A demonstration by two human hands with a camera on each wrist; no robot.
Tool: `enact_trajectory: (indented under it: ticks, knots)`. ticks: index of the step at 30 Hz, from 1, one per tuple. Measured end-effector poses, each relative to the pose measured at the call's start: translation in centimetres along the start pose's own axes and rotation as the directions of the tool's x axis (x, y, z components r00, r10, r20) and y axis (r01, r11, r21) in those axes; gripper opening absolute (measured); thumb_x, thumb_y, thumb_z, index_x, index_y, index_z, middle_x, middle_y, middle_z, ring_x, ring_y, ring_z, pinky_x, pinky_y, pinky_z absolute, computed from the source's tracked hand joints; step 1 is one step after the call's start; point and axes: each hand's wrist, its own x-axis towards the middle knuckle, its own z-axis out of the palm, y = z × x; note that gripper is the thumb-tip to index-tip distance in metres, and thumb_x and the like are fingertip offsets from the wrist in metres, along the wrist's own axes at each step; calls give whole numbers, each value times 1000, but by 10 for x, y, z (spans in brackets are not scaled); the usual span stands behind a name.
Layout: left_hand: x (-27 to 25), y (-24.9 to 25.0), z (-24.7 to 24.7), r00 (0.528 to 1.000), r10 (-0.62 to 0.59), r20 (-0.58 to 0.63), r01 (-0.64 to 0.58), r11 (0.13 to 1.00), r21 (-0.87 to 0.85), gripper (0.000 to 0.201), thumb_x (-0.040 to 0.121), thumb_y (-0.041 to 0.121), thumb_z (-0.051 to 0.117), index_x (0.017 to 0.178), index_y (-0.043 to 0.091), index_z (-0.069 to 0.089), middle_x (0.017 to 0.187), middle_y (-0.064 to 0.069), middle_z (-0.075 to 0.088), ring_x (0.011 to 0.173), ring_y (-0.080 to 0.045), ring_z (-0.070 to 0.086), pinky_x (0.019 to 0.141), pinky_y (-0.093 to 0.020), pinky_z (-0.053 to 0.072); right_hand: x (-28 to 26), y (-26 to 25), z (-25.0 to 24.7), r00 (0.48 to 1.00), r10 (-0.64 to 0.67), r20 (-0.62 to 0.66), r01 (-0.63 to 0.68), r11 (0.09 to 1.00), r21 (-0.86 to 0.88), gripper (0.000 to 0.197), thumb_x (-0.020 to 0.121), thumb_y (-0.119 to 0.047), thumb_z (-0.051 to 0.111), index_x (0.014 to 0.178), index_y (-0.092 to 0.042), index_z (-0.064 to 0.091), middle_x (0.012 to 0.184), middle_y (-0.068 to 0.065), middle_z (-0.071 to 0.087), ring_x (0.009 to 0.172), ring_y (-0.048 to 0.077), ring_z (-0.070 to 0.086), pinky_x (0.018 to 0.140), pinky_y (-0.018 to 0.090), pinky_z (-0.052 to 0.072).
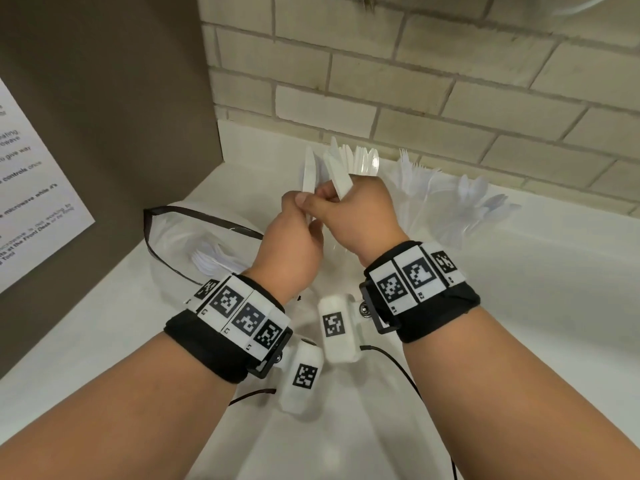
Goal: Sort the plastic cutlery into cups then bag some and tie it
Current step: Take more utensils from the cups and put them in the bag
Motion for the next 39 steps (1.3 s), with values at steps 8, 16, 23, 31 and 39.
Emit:
enact_trajectory:
  ticks: [8, 16, 23, 31, 39]
  knots:
    - [-2, -8, 3, 996, 3, -88, -2, 1000, 6, 28, 94, 15, 49, 118, 1, 42, 78, -3, 51, 62, -20, 46, 49, -24, 27, 0, -8, -7, 995, -71, -63, 71, 997, -4, 25, 89, -27, 63, 67, -18, 54, 62, -7, 58, 56, 4, 53, 54, 13, 42]
    - [-6, -16, 4, 1000, -27, -14, 27, 1000, -2, 18, 94, 11, 46, 109, 2, 41, 67, 2, 46, 55, -16, 47, 43, -21, 28, 3, -26, -22, 996, 70, -60, -33, 881, 472, 10, 99, -22, 48, 104, -15, 52, 73, 0, 69, 38, 0, 44, 44, 22, 33]
    - [-1, -16, -2, 990, -120, 73, 129, 981, -144, 19, 97, 23, 43, 106, 6, 46, 78, -9, 54, 62, -21, 51, 58, -32, 43, 13, -8, -34, 992, 63, -112, -13, 917, 399, 17, 99, -19, 47, 94, -20, 63, 63, -5, 60, 60, 11, 56, 49, 22, 40]
    - [1, -14, -11, 918, -299, 262, 396, 747, -534, 10, 98, 21, 47, 99, 12, 52, 70, -2, 43, 55, -11, 42, 64, -37, 58, 92, -4, -59, 929, -66, -365, 217, 895, 391, 15, 99, -12, 43, 103, -24, 49, 74, 3, 58, 59, 16, 51, 60, 31, 49]
    - [15, -17, -19, 913, -334, 234, 404, 657, -637, 11, 97, 17, 48, 105, 14, 56, 73, -2, 45, 56, -12, 42, 57, -31, 53, 141, 41, -23, 936, -13, -352, 148, 921, 361, 13, 92, -22, 55, 96, -34, 55, 80, -2, 56, 71, 14, 54, 78, 36, 52]
